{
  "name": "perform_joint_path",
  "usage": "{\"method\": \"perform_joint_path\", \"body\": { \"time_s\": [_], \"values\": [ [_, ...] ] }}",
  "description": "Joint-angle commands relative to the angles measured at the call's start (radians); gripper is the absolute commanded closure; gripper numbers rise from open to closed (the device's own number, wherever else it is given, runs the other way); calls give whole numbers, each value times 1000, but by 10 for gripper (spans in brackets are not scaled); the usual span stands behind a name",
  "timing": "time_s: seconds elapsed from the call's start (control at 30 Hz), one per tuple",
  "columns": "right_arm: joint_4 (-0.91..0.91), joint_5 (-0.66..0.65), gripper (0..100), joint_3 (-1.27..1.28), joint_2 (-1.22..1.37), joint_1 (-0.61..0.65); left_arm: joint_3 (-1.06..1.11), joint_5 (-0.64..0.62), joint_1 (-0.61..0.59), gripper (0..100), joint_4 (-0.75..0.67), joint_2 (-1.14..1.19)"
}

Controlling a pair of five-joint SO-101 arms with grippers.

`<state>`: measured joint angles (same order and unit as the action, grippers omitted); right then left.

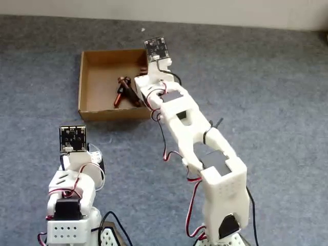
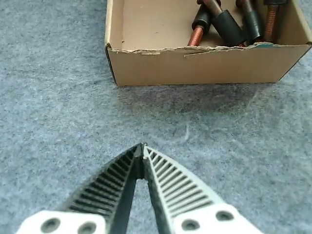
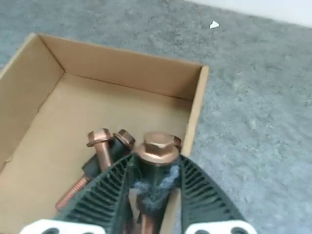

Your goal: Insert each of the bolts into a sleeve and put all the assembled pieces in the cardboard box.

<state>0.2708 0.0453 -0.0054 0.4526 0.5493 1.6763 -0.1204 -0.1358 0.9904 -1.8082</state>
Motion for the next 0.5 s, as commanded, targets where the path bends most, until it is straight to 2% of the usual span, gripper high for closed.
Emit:
{"method": "perform_joint_path", "body": {
  "time_s": [0.0,0.33,0.47],
  "values": [
    [94,11,867,-97,-38,31,19,14,-5,994,-21,-2],
    [559,11,875,-113,-331,47,19,14,-5,994,-21,-2],
    [711,11,977,-15,-493,47,19,14,-5,994,-21,-2]
  ]
}}
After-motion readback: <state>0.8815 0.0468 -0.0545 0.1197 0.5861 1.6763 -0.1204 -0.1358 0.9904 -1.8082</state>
